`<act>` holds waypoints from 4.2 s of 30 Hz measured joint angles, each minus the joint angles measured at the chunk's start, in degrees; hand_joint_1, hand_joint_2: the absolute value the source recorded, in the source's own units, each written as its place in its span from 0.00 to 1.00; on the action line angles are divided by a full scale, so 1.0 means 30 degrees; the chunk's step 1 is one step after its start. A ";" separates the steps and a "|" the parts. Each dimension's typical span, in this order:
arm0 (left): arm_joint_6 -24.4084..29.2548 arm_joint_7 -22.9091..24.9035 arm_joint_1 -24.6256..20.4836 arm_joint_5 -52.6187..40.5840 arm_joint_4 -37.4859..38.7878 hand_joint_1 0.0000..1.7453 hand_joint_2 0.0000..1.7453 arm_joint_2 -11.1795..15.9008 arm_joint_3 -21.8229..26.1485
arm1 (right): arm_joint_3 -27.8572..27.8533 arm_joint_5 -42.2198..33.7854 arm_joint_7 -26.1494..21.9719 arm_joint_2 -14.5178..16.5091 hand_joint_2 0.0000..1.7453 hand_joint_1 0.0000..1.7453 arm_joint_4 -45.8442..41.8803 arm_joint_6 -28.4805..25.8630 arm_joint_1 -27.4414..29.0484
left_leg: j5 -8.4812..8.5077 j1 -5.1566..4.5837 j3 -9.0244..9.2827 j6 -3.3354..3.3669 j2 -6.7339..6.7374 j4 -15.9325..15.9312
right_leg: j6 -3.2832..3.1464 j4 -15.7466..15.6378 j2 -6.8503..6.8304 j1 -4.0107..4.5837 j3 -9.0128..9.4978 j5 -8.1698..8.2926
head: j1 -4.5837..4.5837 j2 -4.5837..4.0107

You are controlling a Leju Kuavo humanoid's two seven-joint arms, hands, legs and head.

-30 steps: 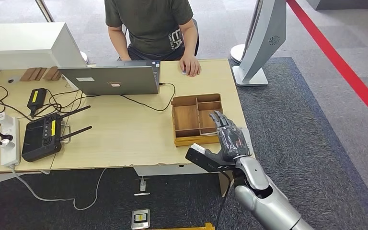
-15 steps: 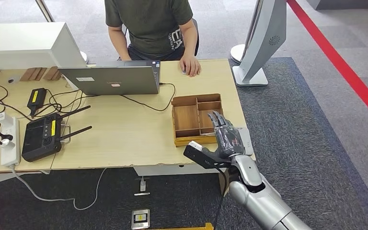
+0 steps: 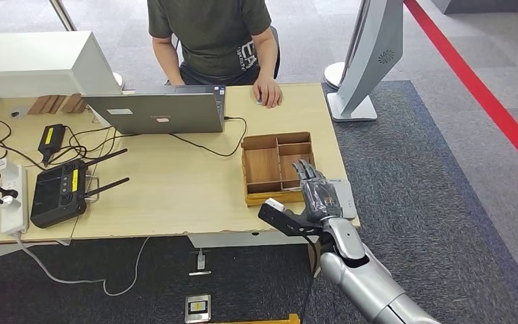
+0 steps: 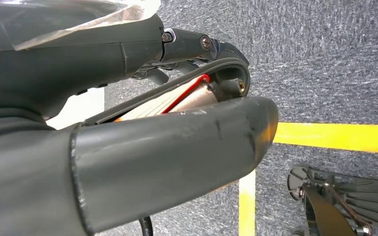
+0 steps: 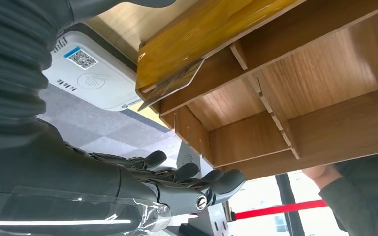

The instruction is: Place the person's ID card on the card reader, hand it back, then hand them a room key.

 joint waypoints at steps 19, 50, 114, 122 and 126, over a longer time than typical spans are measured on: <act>-0.0004 -0.0310 0.0008 0.0004 0.0000 0.00 0.00 0.0000 0.0000 | 0.0171 0.0166 -0.0182 0.0100 1.00 0.00 0.1458 -0.0636 -0.0469 | 0.0000 0.0000 0.0003 0.0000 0.0001 0.0000 | -0.0001 0.0001 0.0000 0.0000 0.0002 0.0001 | 0.0002 0.0000; -0.0080 -0.0149 0.0008 -0.0055 0.0000 0.00 0.00 0.0000 0.0000 | 0.0018 0.1206 0.0108 -0.0104 1.00 0.79 0.2039 -0.0401 -0.0637 | 0.0000 0.0000 0.0005 0.0000 0.0003 0.0001 | -0.0001 0.0000 0.0001 0.0000 0.0000 0.0001 | 0.0005 0.0000; -0.0781 -0.0995 -0.0049 -0.1364 0.0000 0.00 0.00 0.0087 -0.0357 | -0.1105 0.6450 0.0301 -0.1359 1.00 1.00 -0.6988 0.2041 -0.1808 | 0.0002 0.0000 0.0000 -0.0002 0.0011 0.0000 | -0.0006 0.0011 0.0013 0.0001 0.0007 0.0006 | 0.0003 0.0000; -0.0920 -0.1330 -0.0198 -0.1851 0.0000 0.00 0.00 0.0142 -0.0625 | 0.0556 0.6464 -0.0033 0.0425 1.00 1.00 -0.3060 0.2200 -0.5677 | 0.0021 0.0014 -0.0005 -0.0021 0.0006 0.0000 | -0.0017 0.0027 0.0017 0.0011 -0.0003 0.0013 | 0.0002 0.0000; -0.1013 -0.1359 -0.0207 -0.1945 0.0000 0.00 0.00 0.0211 -0.0792 | 0.1228 0.6346 -0.0005 0.1277 1.00 1.00 -0.0525 0.2214 -0.7487 | 0.0023 0.0024 -0.0012 -0.0024 -0.0005 0.0001 | -0.0017 0.0027 0.0011 0.0019 -0.0007 0.0013 | -0.0002 0.0000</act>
